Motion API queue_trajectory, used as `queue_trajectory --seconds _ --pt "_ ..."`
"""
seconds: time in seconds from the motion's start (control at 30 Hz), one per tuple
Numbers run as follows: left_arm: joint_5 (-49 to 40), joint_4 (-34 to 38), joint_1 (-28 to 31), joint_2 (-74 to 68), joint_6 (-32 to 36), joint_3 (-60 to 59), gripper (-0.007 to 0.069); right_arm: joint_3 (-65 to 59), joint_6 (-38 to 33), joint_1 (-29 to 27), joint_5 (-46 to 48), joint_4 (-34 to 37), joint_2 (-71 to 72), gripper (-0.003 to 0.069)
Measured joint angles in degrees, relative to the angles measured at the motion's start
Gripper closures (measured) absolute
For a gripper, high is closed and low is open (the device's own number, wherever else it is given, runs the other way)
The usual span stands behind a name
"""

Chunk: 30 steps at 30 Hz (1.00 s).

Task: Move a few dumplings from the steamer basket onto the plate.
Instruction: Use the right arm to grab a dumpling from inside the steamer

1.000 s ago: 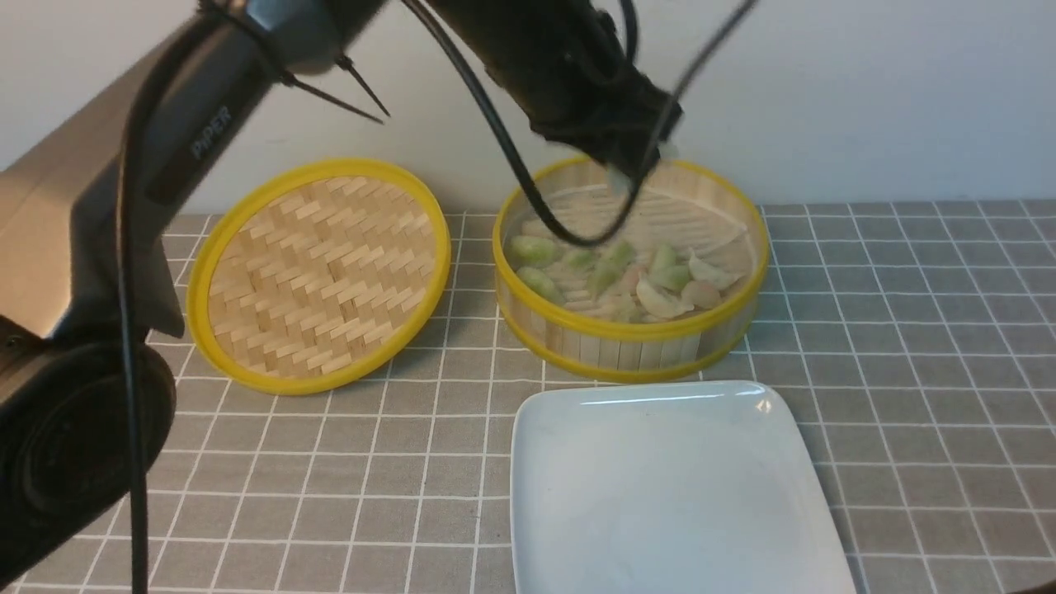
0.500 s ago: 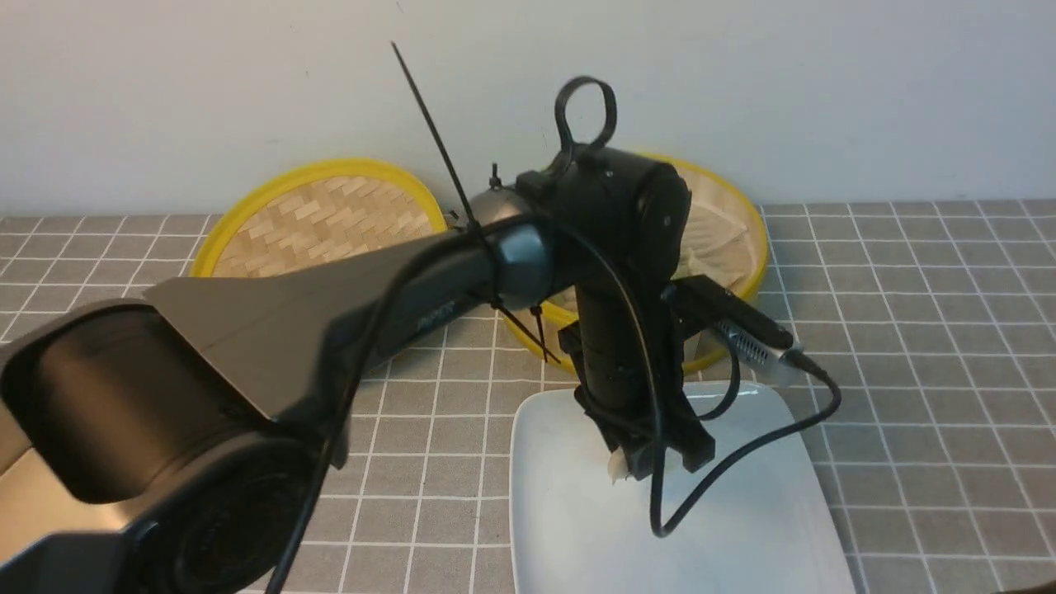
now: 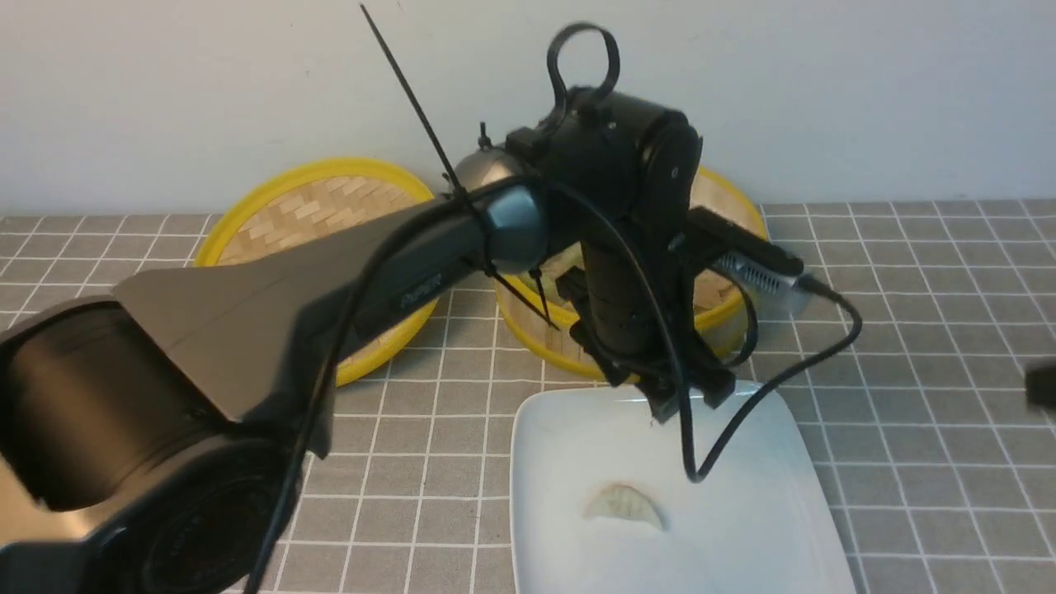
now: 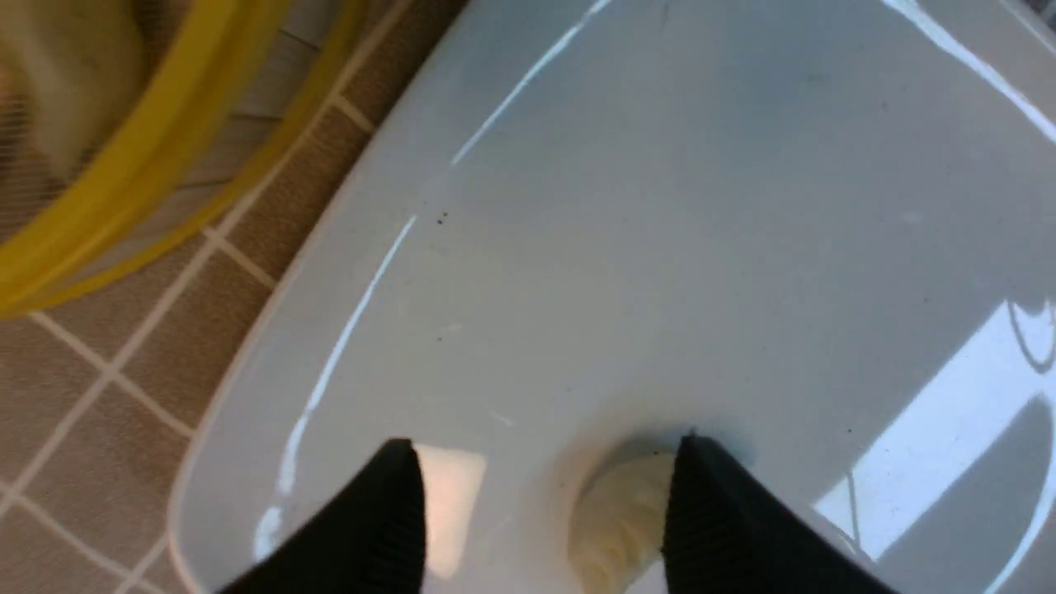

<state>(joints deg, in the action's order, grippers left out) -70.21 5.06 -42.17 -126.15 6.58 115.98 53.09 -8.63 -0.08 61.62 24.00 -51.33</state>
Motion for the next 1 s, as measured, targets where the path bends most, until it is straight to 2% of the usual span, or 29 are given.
queue_trajectory --seconds 0.03,0.1,0.13,0.17,0.27,0.4,0.47,0.63,0.77,0.97,1.0 --pt "-0.08 -1.84 0.0 2.23 -0.36 0.15 0.0398 4.83 0.26 0.0 -0.22 -0.27 -3.67 0.0669" --pt "-0.18 -5.06 0.13 5.84 -0.5 0.14 0.0535 10.52 0.3 0.0 -0.22 -0.43 -8.81 0.0669" --pt "-0.18 -5.06 0.13 5.84 -0.5 0.14 0.0544 11.06 0.3 0.0 -0.22 -0.48 -9.34 0.0669" --pt "-0.31 -6.99 0.81 9.87 -1.24 0.21 0.0602 16.11 0.4 0.08 -0.17 -0.63 -14.77 0.0669" --pt "-0.37 -7.29 1.98 14.84 -2.77 0.21 0.0624 21.63 0.47 0.81 -0.17 -1.59 -21.29 0.0669" --pt "-0.5 -7.48 2.94 22.69 -4.07 -1.98 0.0629 30.44 0.47 4.86 -0.57 -5.36 -32.09 0.0666" --pt "-0.97 -6.75 2.94 27.78 -4.56 -6.38 0.0629 35.69 0.47 7.8 -1.54 -9.85 -38.55 0.0661" --pt "-1.38 -3.8 2.94 34.53 -5.63 -17.36 0.0629 43.46 2.24 11.1 -3.38 -16.93 -49.12 0.0634" --pt "-1.46 -0.37 2.94 38.74 -6.07 -28.05 0.0629 51.07 2.76 13.18 -4.3 -18.89 -60.26 0.0547" --pt "-1.46 0.47 2.94 43.02 -7.6 -34.66 0.0629 60.37 2.41 14.6 -4.94 -19.0 -72.9 0.0353" --pt "-1.41 0.47 2.94 43.18 -7.62 -34.76 0.0629 60.66 2.41 14.59 -4.94 -19.0 -73.28 0.0347"
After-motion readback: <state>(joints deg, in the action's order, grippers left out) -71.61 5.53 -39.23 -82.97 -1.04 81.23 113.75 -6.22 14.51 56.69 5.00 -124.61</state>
